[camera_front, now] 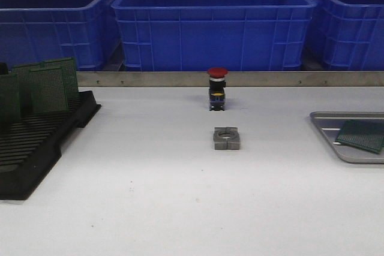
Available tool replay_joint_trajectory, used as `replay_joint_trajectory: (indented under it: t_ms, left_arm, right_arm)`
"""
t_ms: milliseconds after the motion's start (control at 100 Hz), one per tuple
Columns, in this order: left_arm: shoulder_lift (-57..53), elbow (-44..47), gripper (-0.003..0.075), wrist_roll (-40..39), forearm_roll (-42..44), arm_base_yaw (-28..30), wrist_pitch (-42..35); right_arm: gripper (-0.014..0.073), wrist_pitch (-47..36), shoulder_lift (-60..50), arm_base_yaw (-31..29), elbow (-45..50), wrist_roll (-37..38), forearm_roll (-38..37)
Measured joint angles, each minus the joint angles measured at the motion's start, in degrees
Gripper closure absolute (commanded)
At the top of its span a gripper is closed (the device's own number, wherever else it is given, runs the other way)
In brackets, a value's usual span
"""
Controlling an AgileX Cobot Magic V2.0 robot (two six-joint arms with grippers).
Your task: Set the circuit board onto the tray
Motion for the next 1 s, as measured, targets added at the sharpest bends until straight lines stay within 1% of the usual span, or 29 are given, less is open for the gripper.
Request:
replay_joint_trajectory:
  t_ms: [380,630,680,750,800,840,890,910,920,960,1000]
  left_arm:
    - [0.00,0.00,0.0741,0.00,-0.08,0.00,0.00]
    - [0.00,0.00,0.0741,0.00,-0.08,0.00,0.00]
    - [0.00,0.00,0.0741,0.00,-0.08,0.00,0.00]
    - [0.00,0.00,0.0741,0.00,-0.08,0.00,0.00]
    - [0.00,0.00,0.0741,0.00,-0.08,0.00,0.00]
    - [0.00,0.00,0.0741,0.00,-0.08,0.00,0.00]
    - [0.00,0.00,0.0741,0.00,-0.08,0.00,0.00]
    - [0.00,0.00,0.0741,0.00,-0.08,0.00,0.00]
    - [0.00,0.00,0.0741,0.00,-0.08,0.00,0.00]
    - [0.00,0.00,0.0741,0.00,-0.08,0.00,0.00]
    - [0.00,0.00,0.0741,0.00,-0.08,0.00,-0.10]
  right_arm:
    - [0.0706,0.00,0.00,0.00,0.00,0.00,0.00]
    - [0.0706,-2.79,0.00,0.00,0.00,0.00,0.00]
    - [0.0706,-3.66,0.00,0.00,0.00,0.00,-0.99]
    - [0.0706,-4.92,0.00,-0.67,0.00,2.02,-5.86]
    - [0.0706,-5.69,0.00,-1.59,0.00,6.40,-12.48]
    - [0.0706,-6.06,0.00,-2.66,0.00,12.06,-17.87]
    - [0.0706,-6.63,0.00,-4.02,0.00,20.09,-28.12]
    - [0.0706,-6.78,0.00,-4.61,0.13,23.91,-30.84]
    - [0.0706,-6.95,0.00,-4.81,0.27,25.23,-33.61]
    - [0.0706,-7.19,0.00,-5.93,0.83,33.36,-41.94]
    - [0.0706,-7.17,-0.08,-6.97,1.58,41.70,-48.69]
